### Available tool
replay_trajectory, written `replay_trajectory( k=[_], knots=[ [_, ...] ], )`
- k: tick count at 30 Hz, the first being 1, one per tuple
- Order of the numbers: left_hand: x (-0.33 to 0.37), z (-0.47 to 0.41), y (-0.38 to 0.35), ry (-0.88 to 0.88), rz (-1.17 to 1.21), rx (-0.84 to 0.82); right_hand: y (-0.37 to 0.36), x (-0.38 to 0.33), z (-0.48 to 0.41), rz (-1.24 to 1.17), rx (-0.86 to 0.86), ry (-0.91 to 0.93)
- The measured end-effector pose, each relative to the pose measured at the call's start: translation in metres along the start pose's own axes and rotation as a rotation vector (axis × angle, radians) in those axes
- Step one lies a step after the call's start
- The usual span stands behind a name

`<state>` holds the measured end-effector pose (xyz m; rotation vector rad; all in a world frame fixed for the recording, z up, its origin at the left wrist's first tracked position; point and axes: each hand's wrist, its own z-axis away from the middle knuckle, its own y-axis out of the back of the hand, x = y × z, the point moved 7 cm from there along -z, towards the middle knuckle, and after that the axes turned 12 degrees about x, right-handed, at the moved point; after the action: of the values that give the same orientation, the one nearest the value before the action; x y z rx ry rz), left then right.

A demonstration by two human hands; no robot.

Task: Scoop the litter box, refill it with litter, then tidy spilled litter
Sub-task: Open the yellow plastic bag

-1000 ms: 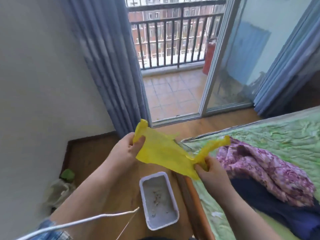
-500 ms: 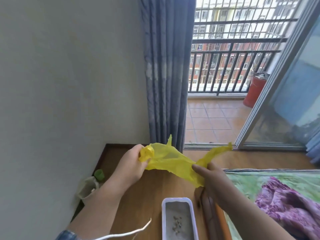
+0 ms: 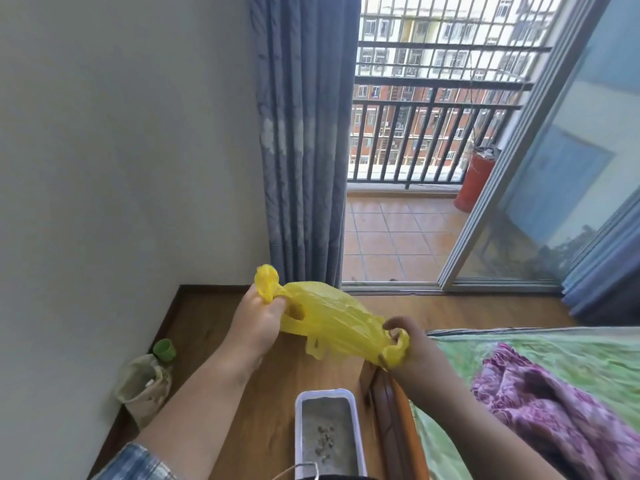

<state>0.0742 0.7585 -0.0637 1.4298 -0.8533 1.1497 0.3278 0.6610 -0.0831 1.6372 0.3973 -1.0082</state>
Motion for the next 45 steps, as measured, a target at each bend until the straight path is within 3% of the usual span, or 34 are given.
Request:
replay_trajectory(
  k=[4, 10, 11, 13, 15, 16, 19, 22, 26, 30, 34, 36, 40, 43, 45],
  knots=[
    [-0.003, 0.011, -0.024, 0.487, 0.598, -0.135, 0.01, 0.024, -0.007, 0.074, 0.071, -0.027],
    [-0.001, 0.011, -0.037, 0.527, 0.642, -0.232, 0.027, 0.049, -0.008, -0.006, 0.148, -0.081],
    [-0.001, 0.011, -0.04, 0.495, 0.61, -0.233, 0.023, 0.052, -0.007, -0.172, 0.104, -0.177],
    [-0.001, 0.008, -0.038, 0.357, 0.448, -0.187, 0.005, 0.062, -0.003, -0.764, -0.021, -0.553],
    [0.005, 0.008, -0.038, 0.17, 0.238, -0.194, -0.002, 0.062, 0.003, -1.183, -0.117, -0.856],
    [0.006, 0.01, -0.039, 0.112, 0.156, -0.217, 0.001, 0.058, 0.003, -1.287, -0.138, -0.886],
    [-0.001, 0.013, -0.04, 0.068, 0.013, -0.238, 0.017, 0.04, -0.005, -1.465, -0.208, -0.731],
    [-0.014, 0.013, -0.037, 0.101, 0.02, -0.225, 0.024, 0.037, -0.009, -1.455, -0.256, -0.627],
    [-0.027, 0.01, -0.036, 0.172, 0.054, -0.204, 0.03, 0.036, -0.001, -1.247, -0.27, -0.623],
    [-0.035, 0.0, -0.024, 0.282, 0.144, -0.01, 0.026, 0.045, 0.008, -0.881, -0.285, -0.549],
    [-0.028, 0.007, -0.032, 0.498, 0.385, -0.034, 0.03, 0.051, 0.01, -0.235, -0.192, -0.419],
    [-0.019, 0.018, -0.04, 0.546, 0.441, -0.098, 0.027, 0.052, 0.003, -0.106, -0.144, -0.36],
    [-0.008, 0.027, -0.049, 0.48, 0.364, -0.231, 0.024, 0.069, -0.01, -0.177, -0.007, -0.519],
    [-0.004, 0.016, -0.039, 0.213, 0.049, -0.214, 0.035, 0.072, -0.016, -0.558, 0.17, -0.557],
    [-0.003, 0.013, -0.033, 0.014, -0.195, -0.186, 0.036, 0.071, -0.02, -0.814, 0.194, -0.558]
  ],
)
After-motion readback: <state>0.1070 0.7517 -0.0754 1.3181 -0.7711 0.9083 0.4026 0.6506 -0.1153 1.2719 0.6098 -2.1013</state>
